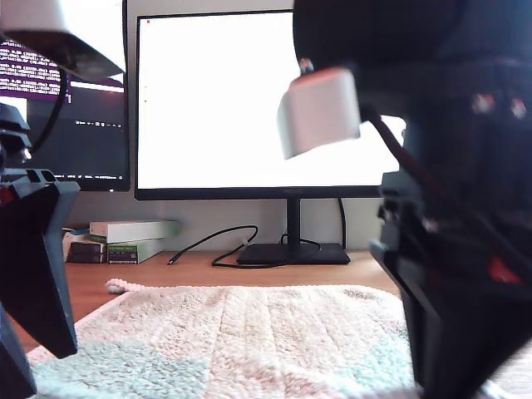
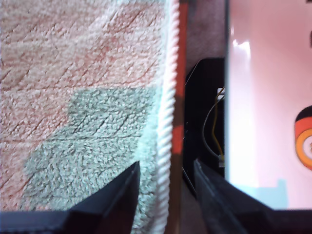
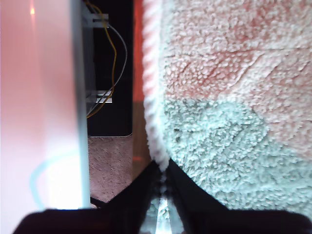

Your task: Fold the tea towel to a neat square and place it to the right

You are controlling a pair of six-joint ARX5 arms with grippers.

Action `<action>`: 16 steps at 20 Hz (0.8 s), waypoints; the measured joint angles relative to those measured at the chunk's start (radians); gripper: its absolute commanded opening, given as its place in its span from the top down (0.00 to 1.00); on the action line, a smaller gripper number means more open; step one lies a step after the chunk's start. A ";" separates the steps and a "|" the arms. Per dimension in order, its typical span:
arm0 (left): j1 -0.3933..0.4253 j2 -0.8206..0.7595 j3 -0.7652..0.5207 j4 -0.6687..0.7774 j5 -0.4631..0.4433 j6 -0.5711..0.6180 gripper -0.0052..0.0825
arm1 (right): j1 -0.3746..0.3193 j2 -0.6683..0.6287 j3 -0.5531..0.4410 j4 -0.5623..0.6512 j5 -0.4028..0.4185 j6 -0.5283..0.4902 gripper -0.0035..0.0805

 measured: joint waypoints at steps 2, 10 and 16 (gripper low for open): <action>-0.001 0.000 0.000 0.000 -0.024 0.000 0.57 | 0.000 0.000 0.019 -0.006 0.000 0.000 0.97; -0.054 0.006 0.000 0.000 -0.028 0.000 0.57 | 0.006 0.000 0.053 -0.047 0.000 0.004 0.97; -0.055 0.083 0.000 0.016 -0.054 0.000 0.57 | -0.008 0.000 0.118 -0.069 0.000 0.004 0.97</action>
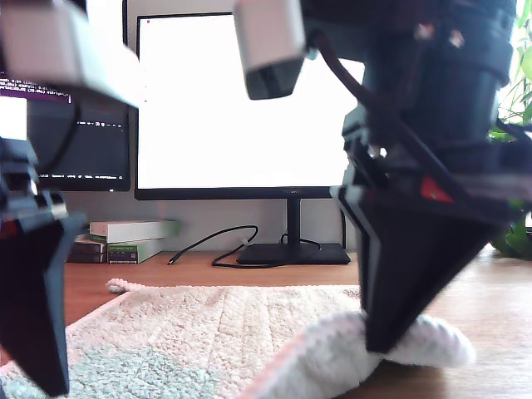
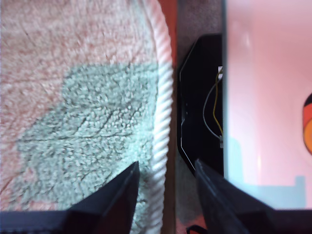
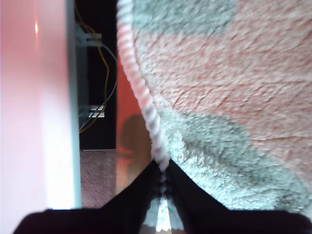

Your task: Fold the tea towel to a neat square and place it to the right

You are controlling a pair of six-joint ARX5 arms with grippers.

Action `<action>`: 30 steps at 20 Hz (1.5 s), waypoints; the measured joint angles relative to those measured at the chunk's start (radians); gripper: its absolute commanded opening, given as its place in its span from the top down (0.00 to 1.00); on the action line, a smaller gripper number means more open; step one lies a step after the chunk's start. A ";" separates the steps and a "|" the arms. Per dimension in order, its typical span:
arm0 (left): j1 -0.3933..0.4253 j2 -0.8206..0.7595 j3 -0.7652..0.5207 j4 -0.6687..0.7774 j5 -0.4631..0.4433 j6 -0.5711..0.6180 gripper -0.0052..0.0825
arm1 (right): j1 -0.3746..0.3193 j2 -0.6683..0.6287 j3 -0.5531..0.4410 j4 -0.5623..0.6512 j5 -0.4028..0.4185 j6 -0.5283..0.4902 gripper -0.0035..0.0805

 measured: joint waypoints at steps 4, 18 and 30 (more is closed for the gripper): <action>0.000 -0.001 0.000 0.022 -0.047 0.000 0.57 | -0.048 0.000 0.020 -0.023 0.000 0.005 0.97; 0.027 0.006 0.000 0.037 -0.087 0.000 0.57 | -0.092 0.000 0.042 -0.026 -0.004 0.022 0.97; 0.036 0.072 0.004 0.066 -0.185 0.000 0.66 | -0.093 0.000 0.042 -0.027 -0.004 0.022 0.97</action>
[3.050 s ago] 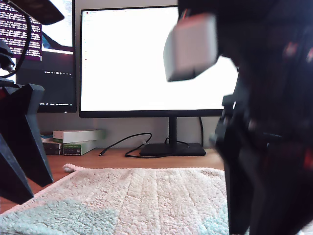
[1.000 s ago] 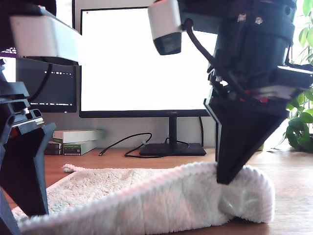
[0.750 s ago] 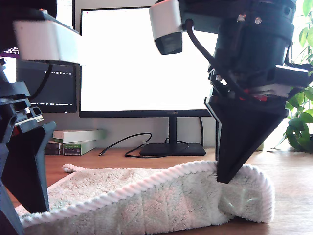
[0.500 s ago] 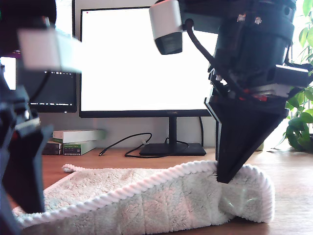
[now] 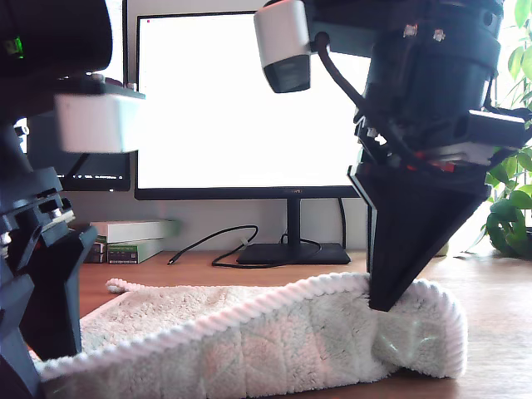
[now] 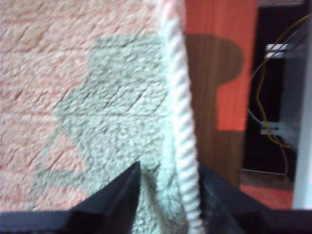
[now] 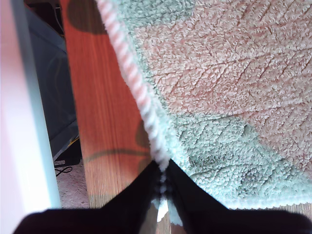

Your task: Fold the tea towel to a neat square and place it to the right

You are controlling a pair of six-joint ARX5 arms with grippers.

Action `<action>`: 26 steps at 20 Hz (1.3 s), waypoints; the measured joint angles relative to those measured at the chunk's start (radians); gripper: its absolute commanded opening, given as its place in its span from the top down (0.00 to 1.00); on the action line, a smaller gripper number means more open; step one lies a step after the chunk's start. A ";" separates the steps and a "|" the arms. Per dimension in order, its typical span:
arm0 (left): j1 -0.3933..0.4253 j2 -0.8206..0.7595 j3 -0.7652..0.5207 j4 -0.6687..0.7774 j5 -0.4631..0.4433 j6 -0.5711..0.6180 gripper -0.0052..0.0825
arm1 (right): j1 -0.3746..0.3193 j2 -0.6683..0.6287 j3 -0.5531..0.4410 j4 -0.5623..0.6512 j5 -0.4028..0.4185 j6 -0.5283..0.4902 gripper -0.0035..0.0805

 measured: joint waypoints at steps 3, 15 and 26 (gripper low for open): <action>-0.001 -0.003 0.010 -0.051 -0.010 -0.001 0.68 | 0.000 0.000 0.000 0.000 0.000 0.000 0.97; -0.001 -0.084 0.010 -0.125 -0.023 -0.017 0.97 | -0.012 0.000 0.000 -0.008 -0.002 0.021 0.97; -0.047 -0.100 0.097 -0.382 0.157 -0.076 0.97 | 0.007 0.000 0.008 -0.231 -0.143 0.114 0.97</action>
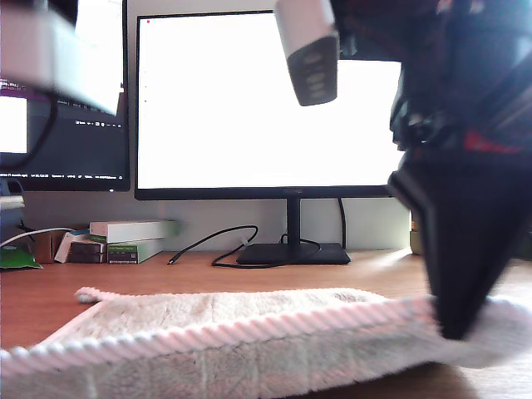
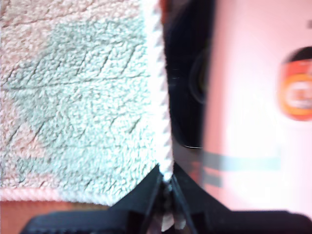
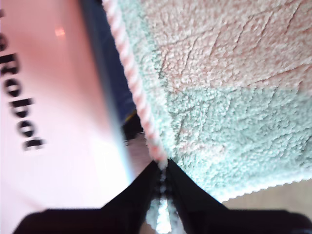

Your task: Fold the tea towel to a neat square and place it to the right

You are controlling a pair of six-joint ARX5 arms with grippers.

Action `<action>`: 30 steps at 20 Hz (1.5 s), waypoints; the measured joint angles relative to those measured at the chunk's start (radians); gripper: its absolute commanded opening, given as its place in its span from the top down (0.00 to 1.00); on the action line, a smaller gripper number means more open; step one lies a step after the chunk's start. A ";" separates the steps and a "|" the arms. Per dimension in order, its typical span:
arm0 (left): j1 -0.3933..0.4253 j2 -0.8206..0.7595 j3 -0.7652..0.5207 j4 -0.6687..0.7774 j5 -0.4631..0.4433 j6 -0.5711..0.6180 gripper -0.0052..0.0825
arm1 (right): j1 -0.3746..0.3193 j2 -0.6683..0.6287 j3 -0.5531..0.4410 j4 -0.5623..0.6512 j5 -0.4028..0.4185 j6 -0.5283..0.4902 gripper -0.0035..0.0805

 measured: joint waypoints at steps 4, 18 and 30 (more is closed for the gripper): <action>0.000 0.000 0.012 -0.088 0.089 -0.019 0.97 | 0.050 0.000 0.003 -0.071 -0.078 0.018 0.97; 0.256 0.026 0.012 0.176 -0.040 0.203 0.97 | -0.141 0.000 0.010 0.219 0.128 -0.055 0.97; 0.400 0.163 0.012 0.455 -0.060 0.357 0.97 | -0.222 0.132 0.011 0.394 0.151 -0.097 0.97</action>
